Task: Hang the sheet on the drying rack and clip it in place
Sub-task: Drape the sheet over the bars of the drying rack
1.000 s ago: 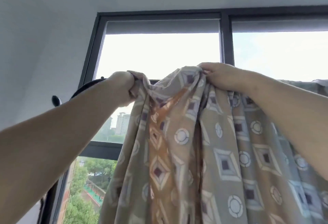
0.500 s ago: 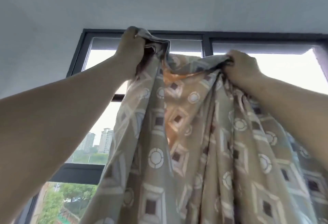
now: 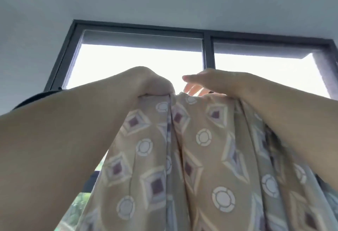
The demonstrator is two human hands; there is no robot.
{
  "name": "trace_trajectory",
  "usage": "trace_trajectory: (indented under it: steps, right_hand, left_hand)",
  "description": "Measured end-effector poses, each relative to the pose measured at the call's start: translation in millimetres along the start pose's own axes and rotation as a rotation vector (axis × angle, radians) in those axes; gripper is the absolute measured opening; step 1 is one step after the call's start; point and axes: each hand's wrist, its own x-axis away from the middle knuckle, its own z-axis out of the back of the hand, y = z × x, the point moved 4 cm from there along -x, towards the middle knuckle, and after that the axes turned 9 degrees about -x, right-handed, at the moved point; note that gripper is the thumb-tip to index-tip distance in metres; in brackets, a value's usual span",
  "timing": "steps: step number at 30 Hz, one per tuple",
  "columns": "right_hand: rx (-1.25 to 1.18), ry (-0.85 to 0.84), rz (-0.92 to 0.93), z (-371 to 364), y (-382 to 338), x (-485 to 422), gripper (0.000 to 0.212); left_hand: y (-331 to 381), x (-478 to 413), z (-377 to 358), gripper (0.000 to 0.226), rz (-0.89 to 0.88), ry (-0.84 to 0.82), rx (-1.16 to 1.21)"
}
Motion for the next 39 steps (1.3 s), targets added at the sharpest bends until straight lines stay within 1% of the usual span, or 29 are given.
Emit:
trace_trajectory:
  steps: [2, 3, 5, 6, 7, 9, 11, 12, 13, 14, 16, 17, 18, 19, 20, 23, 25, 27, 29, 30, 31, 32, 33, 34, 35, 36, 37, 38, 39]
  right_hand:
    - [-0.099, -0.01, 0.0, -17, -16, 3, 0.055]
    - [-0.074, -0.019, 0.016, -26, -15, 1, 0.058]
    - [-0.056, -0.001, 0.034, -39, -18, 1, 0.056]
    - [-0.015, 0.025, 0.037, -41, -17, 1, 0.051]
    - [0.034, 0.054, 0.052, -41, -15, -4, 0.044]
    - [0.076, 0.094, 0.048, -41, -16, -5, 0.037]
    - [0.082, 0.096, 0.072, -41, -18, -7, 0.035]
    - [0.098, 0.096, 0.078, -41, -18, -7, 0.035]
    - [0.108, 0.095, 0.075, -41, -18, -8, 0.035]
    - [0.111, 0.102, 0.084, -41, -18, -9, 0.035]
    - [0.116, 0.118, 0.086, -42, -17, -12, 0.035]
    - [0.113, 0.121, 0.081, -43, -17, -12, 0.036]
    - [0.108, 0.125, 0.087, -43, -17, -12, 0.037]
    - [0.108, 0.122, 0.084, -43, -18, -12, 0.038]
    - [0.104, 0.12, 0.085, -43, -18, -12, 0.038]
    - [0.128, 0.134, 0.086, -39, -16, -11, 0.037]
    - [0.155, 0.167, 0.093, -35, -11, -9, 0.036]
    - [0.175, 0.193, 0.104, -32, -8, -7, 0.036]
    - [0.19, 0.252, 0.162, -30, -10, -4, 0.026]
    - [0.134, 0.298, 0.214, -28, -15, 0, 0.015]
    - [0.043, 0.325, 0.284, -26, -22, 6, 0.015]
    - [-0.098, 0.288, 0.339, -24, -31, 12, 0.029]
    - [-0.272, 0.199, 0.363, -24, -41, 19, 0.044]
    - [-0.392, 0.093, 0.345, -26, -49, 24, 0.054]
    - [-0.389, 0.004, 0.32, -30, -58, 28, 0.057]
    - [-0.262, -0.05, 0.319, -34, -63, 28, 0.051]
    - [-0.12, -0.058, 0.317, -39, -68, 28, 0.039]
    - [-0.008, -0.018, 0.317, -42, -70, 26, 0.028]
    - [0.039, 0.036, 0.329, -42, -70, 25, 0.021]
  left_hand:
    - [7, 1, 1, 0.032, -0.025, 0.121, -0.02]
    - [8, 3, -1, 0.031, -0.057, 0.203, -0.071]
    - [4, -1, -1, 0.029, -0.083, 0.374, -0.158]
    - [-1, -6, 1, 0.026, -0.068, 0.476, -0.144]
    - [-7, -5, 3, 0.025, -0.09, 0.603, -0.046]
    - [-21, 7, -2, 0.026, -0.203, 0.908, 0.167]
    - [-38, 25, -22, 0.018, -0.323, 1.097, 0.296]
    - [-46, 31, -34, 0.013, -0.343, 1.148, 0.295]
    - [-52, 39, -49, 0.017, -0.35, 1.154, 0.275]
    - [-57, 46, -63, 0.034, -0.349, 1.095, 0.258]
    - [-60, 54, -89, 0.076, -0.354, 0.856, 0.241]
    - [-58, 57, -99, 0.092, -0.354, 0.728, 0.2]
    - [-56, 59, -105, 0.102, -0.348, 0.625, 0.143]
    - [-56, 60, -107, 0.106, -0.346, 0.56, 0.108]
    - [-55, 61, -102, 0.104, -0.351, 0.529, 0.098]
    - [-59, 58, -68, 0.08, -0.351, 0.543, 0.085]
    - [-62, 62, -44, 0.068, -0.342, 0.503, 0.039]
    - [-64, 69, -19, 0.047, -0.371, 0.499, 0.019]
    - [-66, 76, 5, 0.023, -0.399, 0.493, 0.168]
    - [-68, 76, 16, 0.019, -0.402, 0.492, 0.258]
    - [-68, 75, 25, 0.019, -0.401, 0.489, 0.317]
    - [-67, 74, 31, 0.021, -0.399, 0.482, 0.349]
    - [-65, 71, 35, 0.024, -0.403, 0.472, 0.367]
    - [-62, 69, 38, 0.027, -0.414, 0.463, 0.39]
    - [-60, 67, 40, 0.03, -0.422, 0.456, 0.426]
    - [-59, 66, 41, 0.035, -0.424, 0.453, 0.467]
    - [-58, 66, 44, 0.04, -0.411, 0.451, 0.504]
    - [-58, 67, 45, 0.046, -0.381, 0.447, 0.52]
    - [-60, 70, 45, 0.052, -0.329, 0.427, 0.501]
